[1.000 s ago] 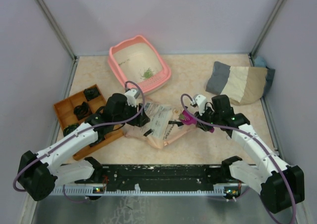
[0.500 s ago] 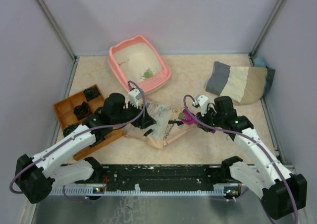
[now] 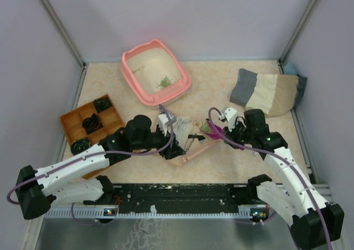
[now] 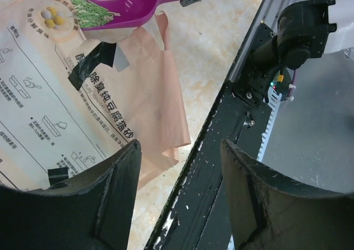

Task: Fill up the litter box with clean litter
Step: 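Scoop the cat litter from the cat litter bag.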

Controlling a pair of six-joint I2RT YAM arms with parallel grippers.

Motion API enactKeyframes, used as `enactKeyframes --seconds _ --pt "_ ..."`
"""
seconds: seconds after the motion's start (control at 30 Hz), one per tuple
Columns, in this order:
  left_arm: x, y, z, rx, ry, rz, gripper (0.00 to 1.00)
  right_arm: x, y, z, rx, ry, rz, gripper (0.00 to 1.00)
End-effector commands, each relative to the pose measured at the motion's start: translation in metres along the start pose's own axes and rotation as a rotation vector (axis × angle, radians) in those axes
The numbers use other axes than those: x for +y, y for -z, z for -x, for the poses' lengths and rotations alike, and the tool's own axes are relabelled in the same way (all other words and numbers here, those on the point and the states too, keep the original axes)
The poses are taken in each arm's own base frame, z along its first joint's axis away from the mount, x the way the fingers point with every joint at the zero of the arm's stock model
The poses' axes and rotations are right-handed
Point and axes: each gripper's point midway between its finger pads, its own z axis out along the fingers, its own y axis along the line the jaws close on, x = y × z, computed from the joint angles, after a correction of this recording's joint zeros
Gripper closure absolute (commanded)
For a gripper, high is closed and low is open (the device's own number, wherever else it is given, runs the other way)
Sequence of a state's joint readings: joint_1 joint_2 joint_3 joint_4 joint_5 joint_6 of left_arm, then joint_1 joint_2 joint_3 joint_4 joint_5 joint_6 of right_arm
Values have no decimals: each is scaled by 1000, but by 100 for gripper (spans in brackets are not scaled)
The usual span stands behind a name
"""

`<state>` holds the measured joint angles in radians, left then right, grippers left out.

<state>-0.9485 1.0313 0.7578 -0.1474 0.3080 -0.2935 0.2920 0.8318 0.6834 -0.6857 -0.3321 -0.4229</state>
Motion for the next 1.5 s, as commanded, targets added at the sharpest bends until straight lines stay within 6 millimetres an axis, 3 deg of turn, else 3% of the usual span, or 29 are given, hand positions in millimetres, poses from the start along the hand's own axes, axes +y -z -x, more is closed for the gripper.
enactKeyframes --seconds 0.0,0.5,1.23,1.47 --pt "-2 -3 17 -51 -28 11 35 -2 13 25 -93 58 -8 100" --pt "4 13 26 -104 -51 77 33 -8 14 17 -71 96 -48 100" --pt "12 16 29 -109 -63 127 31 -16 16 1 0 131 -88 100" --pt "12 16 27 -107 -62 127 30 -13 19 8 -32 139 -79 100"
